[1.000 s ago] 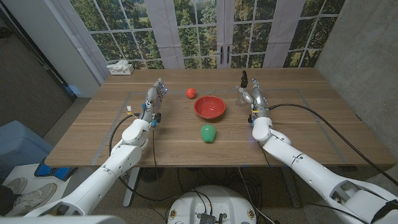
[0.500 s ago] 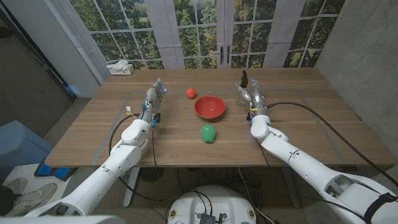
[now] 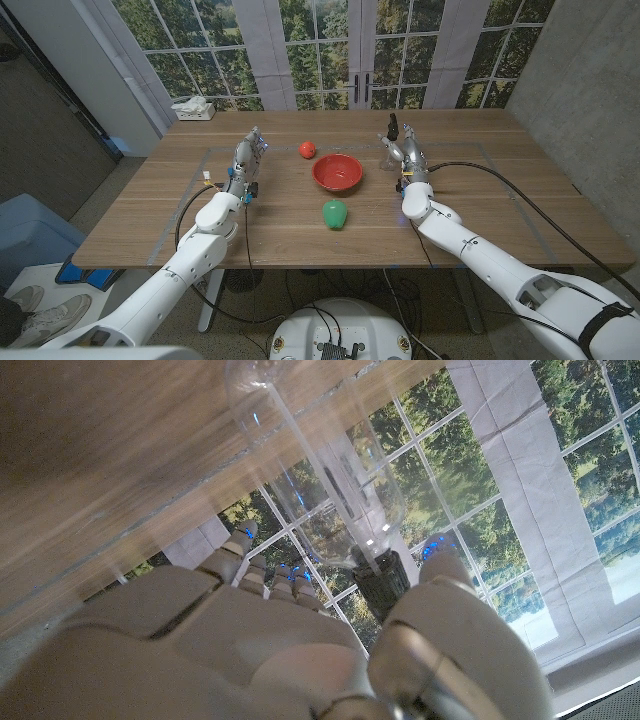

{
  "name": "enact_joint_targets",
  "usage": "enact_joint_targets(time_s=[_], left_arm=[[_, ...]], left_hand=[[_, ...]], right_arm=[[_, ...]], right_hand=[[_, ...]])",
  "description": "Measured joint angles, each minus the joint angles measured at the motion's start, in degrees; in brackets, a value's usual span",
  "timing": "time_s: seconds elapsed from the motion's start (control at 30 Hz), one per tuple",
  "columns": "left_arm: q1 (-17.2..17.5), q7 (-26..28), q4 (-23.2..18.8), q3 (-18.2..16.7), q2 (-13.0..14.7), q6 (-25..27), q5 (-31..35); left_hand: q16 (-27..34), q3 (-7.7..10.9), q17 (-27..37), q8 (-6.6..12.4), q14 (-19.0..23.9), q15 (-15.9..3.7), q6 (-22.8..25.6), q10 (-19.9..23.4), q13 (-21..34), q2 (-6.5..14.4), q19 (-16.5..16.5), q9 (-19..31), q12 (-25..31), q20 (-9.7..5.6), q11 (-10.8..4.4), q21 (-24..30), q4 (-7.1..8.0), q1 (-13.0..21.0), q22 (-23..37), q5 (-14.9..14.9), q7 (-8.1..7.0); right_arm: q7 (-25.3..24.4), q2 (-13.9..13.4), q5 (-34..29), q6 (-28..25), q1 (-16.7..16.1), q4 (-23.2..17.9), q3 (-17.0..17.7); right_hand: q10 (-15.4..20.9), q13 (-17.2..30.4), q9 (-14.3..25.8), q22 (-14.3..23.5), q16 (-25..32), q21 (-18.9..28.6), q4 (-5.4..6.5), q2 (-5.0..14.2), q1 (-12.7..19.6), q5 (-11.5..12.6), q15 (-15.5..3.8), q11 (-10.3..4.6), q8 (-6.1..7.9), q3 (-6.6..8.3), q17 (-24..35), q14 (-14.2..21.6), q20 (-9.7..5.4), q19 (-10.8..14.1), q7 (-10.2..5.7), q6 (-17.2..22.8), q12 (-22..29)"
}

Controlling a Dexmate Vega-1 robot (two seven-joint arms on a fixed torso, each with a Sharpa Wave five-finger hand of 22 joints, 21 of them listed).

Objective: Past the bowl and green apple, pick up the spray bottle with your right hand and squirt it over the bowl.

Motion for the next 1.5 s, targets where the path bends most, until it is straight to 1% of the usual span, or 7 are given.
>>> enact_joint_targets(time_s=[0.4, 0.67, 0.8, 1.0, 1.1, 1.37, 1.5], left_arm=[[0.4, 0.7, -0.6, 0.0, 0.1, 0.2, 0.3], [0.4, 0.9, -0.6, 0.0, 0.1, 0.3, 0.3], [0.5, 0.9, -0.8, -0.1, 0.1, 0.4, 0.3], [0.5, 0.9, -0.8, -0.1, 0.1, 0.4, 0.3], [0.5, 0.9, -0.8, -0.1, 0.1, 0.4, 0.3], [0.5, 0.8, -0.7, -0.1, 0.1, 0.5, 0.1], [0.4, 0.7, -0.6, -0.1, 0.1, 0.6, 0.0]], left_hand=[[0.0, 0.00, 0.0, 0.00, 0.0, 0.00, 0.0, 0.0, 0.0, 0.0, 0.0, 0.0, 0.0, 0.00, 0.00, -0.4, 0.00, 0.0, 0.0, 0.0, 0.00], [0.0, 0.00, -0.2, 0.00, 0.0, 0.00, 0.0, 0.0, 0.0, 0.0, 0.0, 0.0, 0.0, 0.00, 0.00, -0.4, 0.00, 0.0, 0.0, 0.0, 0.00], [0.0, 0.00, -0.2, 0.00, 0.0, 0.00, 0.0, 0.0, 0.0, 0.0, 0.0, 0.0, 0.0, 0.00, 0.00, -0.6, 0.00, 0.0, 0.0, 0.0, 0.00], [0.0, -0.25, -0.1, 0.00, 0.0, 0.00, 0.0, 0.0, 0.0, 0.0, 0.0, 0.0, 0.0, 0.00, 0.00, -0.6, -0.25, 0.0, 0.0, 0.0, 0.00], [0.0, -0.25, -0.1, 0.00, 0.0, 0.00, 0.0, 0.0, 0.0, 0.0, 0.0, 0.0, 0.0, 0.00, 0.00, -0.6, -0.25, 0.0, 0.0, 0.0, 0.00], [0.0, -0.25, -0.1, 0.00, 0.0, 0.00, 0.0, 0.0, 0.0, 0.0, 0.0, 0.0, 0.0, 0.00, 0.00, -0.9, -0.25, 0.0, 0.0, 0.0, 0.00], [0.0, -0.25, -0.1, 0.00, 0.0, 0.00, 0.0, 0.0, 0.0, 0.0, 0.0, 0.0, 0.0, 0.00, 0.00, -1.1, -0.25, 0.0, 0.0, 0.0, 0.00]], right_arm=[[-0.1, 0.9, 0.4, 1.0, 1.6, 3.1, -0.4], [-0.4, 1.5, 0.4, 2.1, 2.3, 5.0, -0.5], [-0.8, 2.0, 1.1, 5.1, 2.8, 6.4, -0.5], [-0.6, 2.5, 1.8, 7.1, 3.4, 8.0, -0.6], [-0.5, 2.7, 2.0, 7.7, 3.6, 8.7, -0.7], [0.1, 3.3, 2.8, 10.7, 4.1, 10.4, -0.7], [0.2, 3.6, 3.3, 11.8, 4.2, 11.0, -0.6]], right_hand=[[0.7, 0.0, 0.0, 0.0, 0.1, 0.0, 0.00, 0.61, 0.6, 0.0, -0.25, -0.66, 0.00, 0.00, 0.3, 0.6, -0.22, 0.6, -0.83, 0.8, 0.0], [1.7, 0.0, 0.0, 0.0, 0.7, 0.0, 0.00, 2.03, 2.0, 0.0, -1.00, -1.04, 0.62, 0.00, 0.4, 1.8, -0.69, 1.8, -2.59, 2.6, 0.5], [2.1, 0.0, 0.0, 0.3, 0.9, 0.0, -0.17, 2.90, 2.9, 0.0, -1.46, -1.44, 0.62, 0.52, 0.6, 2.3, -0.83, 2.1, -3.49, 3.5, 0.5], [2.9, 0.0, 0.0, 0.3, 1.2, 0.0, -0.93, 4.77, 4.8, -0.9, -2.07, -2.29, 0.83, 1.30, 0.8, 2.9, -1.54, 2.8, -7.29, 4.8, 0.5], [2.9, 0.0, 0.0, 0.3, 1.3, 0.0, -0.70, 5.37, 5.3, -1.2, -2.49, -2.71, 0.83, 1.53, 0.8, 3.3, -2.01, 3.2, -8.03, 5.3, 0.5], [3.9, 0.0, 0.0, 0.3, 2.0, 0.0, -0.63, 7.72, 6.0, -2.0, -4.61, -4.33, 1.05, 2.08, 1.5, 4.2, -3.62, 3.6, -12.02, 7.7, 0.5], [4.7, 0.0, 0.1, 0.3, 2.5, 0.0, -0.68, 9.93, 7.2, -2.4, -5.23, -5.14, 1.49, 3.12, 1.9, 4.8, -4.74, 4.7, -13.42, 9.2, 0.9]])
